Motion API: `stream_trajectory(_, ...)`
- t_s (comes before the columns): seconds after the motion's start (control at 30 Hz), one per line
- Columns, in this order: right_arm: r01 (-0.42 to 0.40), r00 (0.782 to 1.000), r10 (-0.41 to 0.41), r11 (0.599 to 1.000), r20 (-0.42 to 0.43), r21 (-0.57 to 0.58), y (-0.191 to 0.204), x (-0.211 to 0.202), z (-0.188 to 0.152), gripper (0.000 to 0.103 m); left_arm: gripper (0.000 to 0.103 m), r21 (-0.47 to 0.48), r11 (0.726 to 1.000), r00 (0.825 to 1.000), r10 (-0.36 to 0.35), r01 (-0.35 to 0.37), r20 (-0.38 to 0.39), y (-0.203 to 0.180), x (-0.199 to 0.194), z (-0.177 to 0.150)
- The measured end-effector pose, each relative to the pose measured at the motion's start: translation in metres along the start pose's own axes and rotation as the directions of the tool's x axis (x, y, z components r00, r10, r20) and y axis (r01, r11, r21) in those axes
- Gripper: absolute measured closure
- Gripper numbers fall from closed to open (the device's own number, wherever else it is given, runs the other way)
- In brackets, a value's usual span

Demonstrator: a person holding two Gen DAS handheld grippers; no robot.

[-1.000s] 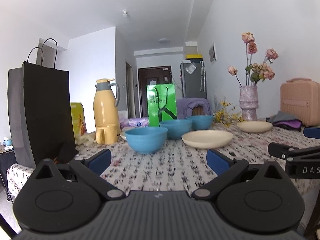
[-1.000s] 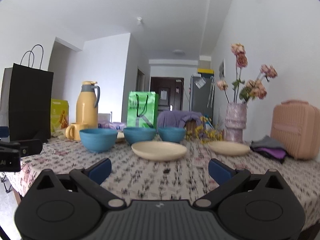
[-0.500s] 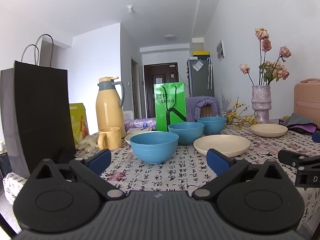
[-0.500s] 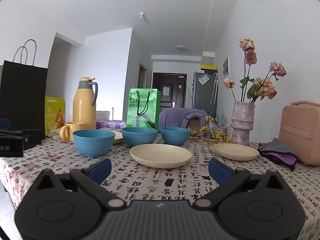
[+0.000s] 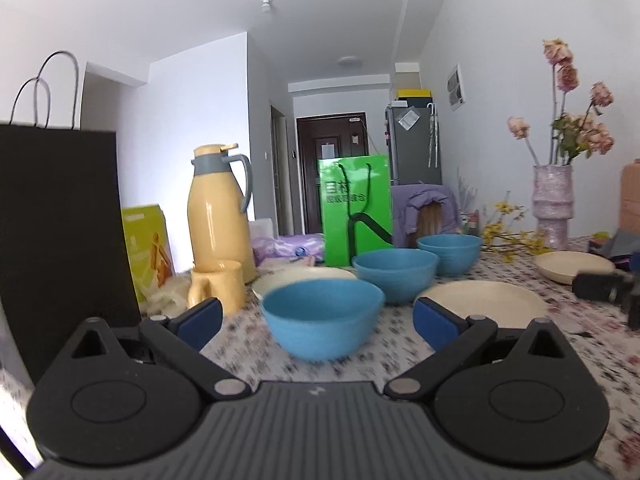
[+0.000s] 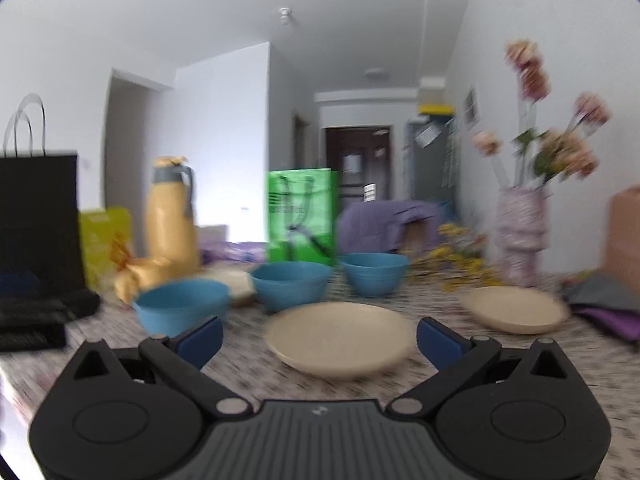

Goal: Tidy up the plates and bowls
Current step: 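Move both grippers toward the cream plate beside the yellow mug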

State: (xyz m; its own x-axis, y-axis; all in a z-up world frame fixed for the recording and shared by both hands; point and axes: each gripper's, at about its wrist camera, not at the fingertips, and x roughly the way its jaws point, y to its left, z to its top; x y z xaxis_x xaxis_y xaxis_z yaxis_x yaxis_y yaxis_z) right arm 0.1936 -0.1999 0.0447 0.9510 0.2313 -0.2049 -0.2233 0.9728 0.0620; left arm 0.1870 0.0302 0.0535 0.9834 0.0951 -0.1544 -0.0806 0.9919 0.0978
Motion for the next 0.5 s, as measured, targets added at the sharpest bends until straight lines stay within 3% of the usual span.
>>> stream_trajectory(0.23, -0.149, 0.989, 0.15, 0.988, -0.021, 0.036, 0.005, 0.095, 0.061, 0.0, 0.0, 0.004, 1.0, 1.0, 0.019, -0.018, -0.012, 0.033, 0.073, 0.044)
stream_trajectory(0.37, -0.195, 0.979, 0.195, 0.981, -0.062, 0.001, 0.012, 0.156, 0.087, 0.001, 0.0, -0.074, 0.997, 0.984, -0.004, -0.009, -0.179, 0.058, 0.133, 0.063)
stream_trajectory(0.47, -0.227, 0.969, 0.223, 0.973, -0.103, -0.035, 0.023, 0.203, 0.104, 0.001, 0.004, -0.226, 0.974, 0.958, -0.066, 0.001, -0.28, 0.086, 0.181, 0.069)
stream_trajectory(0.5, -0.243, 0.964, 0.236, 0.969, -0.12, -0.044, 0.026, 0.221, 0.11, 0.002, 0.009, -0.276, 0.961, 0.945, -0.09, 0.0, -0.315, 0.094, 0.199, 0.069)
